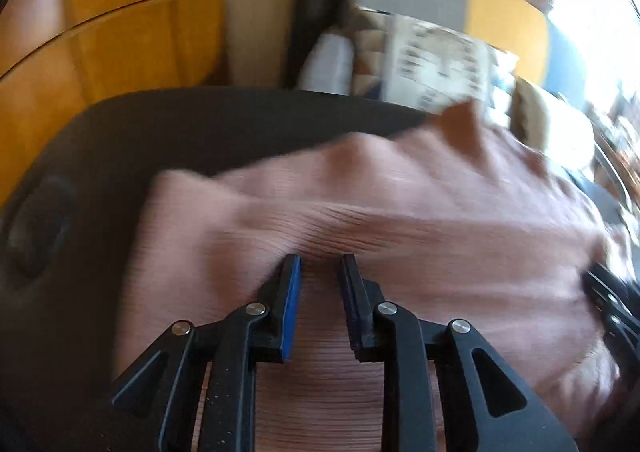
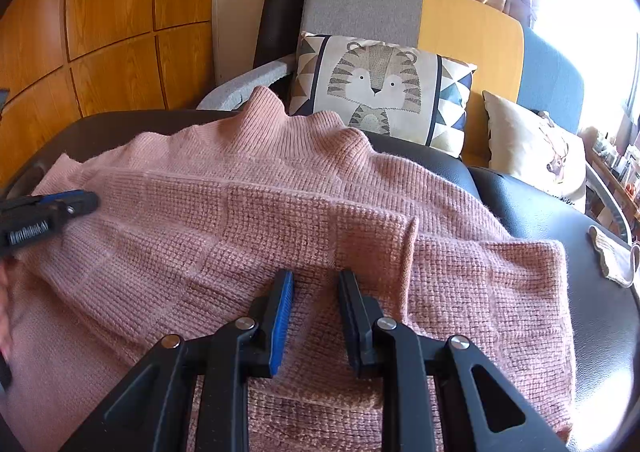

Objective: Fold clothes

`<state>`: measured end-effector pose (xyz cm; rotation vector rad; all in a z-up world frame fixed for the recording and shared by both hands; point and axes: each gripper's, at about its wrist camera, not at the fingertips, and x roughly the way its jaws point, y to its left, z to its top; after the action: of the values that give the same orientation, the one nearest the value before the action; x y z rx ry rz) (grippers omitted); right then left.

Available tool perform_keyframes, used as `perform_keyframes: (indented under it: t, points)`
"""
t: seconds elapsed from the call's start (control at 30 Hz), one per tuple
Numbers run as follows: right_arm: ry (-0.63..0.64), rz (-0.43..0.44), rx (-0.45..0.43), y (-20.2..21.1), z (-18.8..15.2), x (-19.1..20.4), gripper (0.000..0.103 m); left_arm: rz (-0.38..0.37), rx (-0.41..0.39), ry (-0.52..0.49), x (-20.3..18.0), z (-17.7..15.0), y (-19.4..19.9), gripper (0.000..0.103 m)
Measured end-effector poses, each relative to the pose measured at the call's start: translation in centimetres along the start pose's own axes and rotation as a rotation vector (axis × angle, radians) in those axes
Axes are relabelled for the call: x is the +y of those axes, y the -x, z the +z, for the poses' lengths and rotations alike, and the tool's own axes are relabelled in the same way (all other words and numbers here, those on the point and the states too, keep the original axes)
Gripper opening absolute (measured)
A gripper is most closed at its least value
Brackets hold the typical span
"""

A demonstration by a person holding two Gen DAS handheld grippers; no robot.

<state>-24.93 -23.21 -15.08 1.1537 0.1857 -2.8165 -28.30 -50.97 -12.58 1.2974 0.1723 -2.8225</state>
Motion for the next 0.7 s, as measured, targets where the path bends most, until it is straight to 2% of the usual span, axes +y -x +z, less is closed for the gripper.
perform_keyframes:
  t: [0.07, 0.13, 0.37, 0.4, 0.47, 0.53, 0.63, 0.7]
  points:
    - [-0.001, 0.006, 0.0, 0.0, 0.0, -0.1, 0.023, 0.0, 0.002, 0.055, 2.6, 0.0, 0.0, 0.022]
    - [0.002, 0.011, 0.0, 0.0, 0.0, -0.2, 0.023, 0.035, -0.019, 0.026, 3.5, -0.7, 0.2, 0.022]
    - [0.008, 0.054, 0.023, 0.3, 0.5, -0.3, 0.024, 0.08, -0.05, -0.02, 2.2, -1.1, 0.3, 0.022]
    - [-0.001, 0.085, 0.023, 0.7, 0.9, -0.3, 0.024, 0.079, -0.063, -0.022, 2.1, -1.1, 0.5, 0.022]
    - [-0.003, 0.196, -0.032, 2.3, 1.8, 0.5, 0.024, 0.059, -0.101, -0.021, 2.1, -1.2, 1.1, 0.022]
    - [0.084, 0.258, -0.089, 3.9, 2.9, 3.1, 0.024, 0.051, -0.142, -0.017, 1.7, -0.9, 1.5, 0.022]
    - [0.217, 0.375, -0.092, 4.2, 4.5, 8.5, 0.021, 0.054, -0.135, -0.007, 1.8, -0.7, 1.2, 0.022]
    - [0.245, 0.445, -0.056, 3.1, 5.4, 11.7, 0.018, 0.057, -0.086, 0.009, 2.3, -0.7, 0.5, 0.022]
